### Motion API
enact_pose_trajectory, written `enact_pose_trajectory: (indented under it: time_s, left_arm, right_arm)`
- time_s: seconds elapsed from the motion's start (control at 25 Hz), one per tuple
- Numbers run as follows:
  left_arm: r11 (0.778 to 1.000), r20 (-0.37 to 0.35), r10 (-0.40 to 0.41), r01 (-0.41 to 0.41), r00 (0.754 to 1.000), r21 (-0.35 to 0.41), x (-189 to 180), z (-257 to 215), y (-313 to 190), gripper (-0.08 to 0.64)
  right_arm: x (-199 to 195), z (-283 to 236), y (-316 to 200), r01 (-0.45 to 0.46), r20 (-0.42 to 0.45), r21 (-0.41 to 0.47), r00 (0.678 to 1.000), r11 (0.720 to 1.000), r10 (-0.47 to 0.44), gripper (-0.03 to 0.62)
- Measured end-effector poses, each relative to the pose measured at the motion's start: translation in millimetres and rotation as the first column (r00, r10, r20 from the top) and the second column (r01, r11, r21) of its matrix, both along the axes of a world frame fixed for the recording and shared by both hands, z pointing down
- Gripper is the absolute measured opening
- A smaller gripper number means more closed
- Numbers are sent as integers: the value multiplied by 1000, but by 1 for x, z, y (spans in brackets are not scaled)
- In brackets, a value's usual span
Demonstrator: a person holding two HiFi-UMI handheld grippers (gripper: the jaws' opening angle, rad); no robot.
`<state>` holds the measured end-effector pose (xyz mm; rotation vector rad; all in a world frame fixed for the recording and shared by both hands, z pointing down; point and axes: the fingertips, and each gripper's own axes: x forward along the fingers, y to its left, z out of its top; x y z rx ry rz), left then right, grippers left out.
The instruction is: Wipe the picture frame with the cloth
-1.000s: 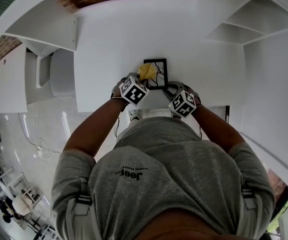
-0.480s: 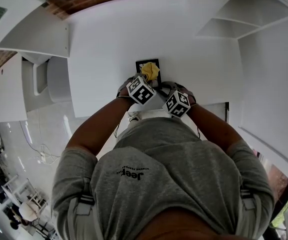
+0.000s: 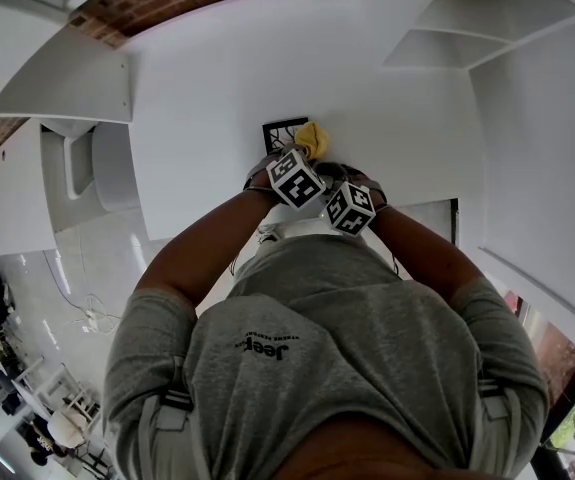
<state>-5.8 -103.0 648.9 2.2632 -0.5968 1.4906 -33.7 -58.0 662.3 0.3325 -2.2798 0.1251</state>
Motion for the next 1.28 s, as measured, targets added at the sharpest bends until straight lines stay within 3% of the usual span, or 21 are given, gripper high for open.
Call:
enact_pose_trajectory:
  time_s: [0.76, 1.28]
  left_arm:
    - [999, -11, -28, 28, 1000, 17, -7, -1, -3, 64]
    - [978, 0, -204, 204, 979, 30, -99, -18, 14, 64]
  right_arm:
    - [1, 2, -2, 7, -9, 13, 1000, 1000, -7, 91]
    - [12, -5, 5, -32, -16, 15, 999, 999, 32, 46]
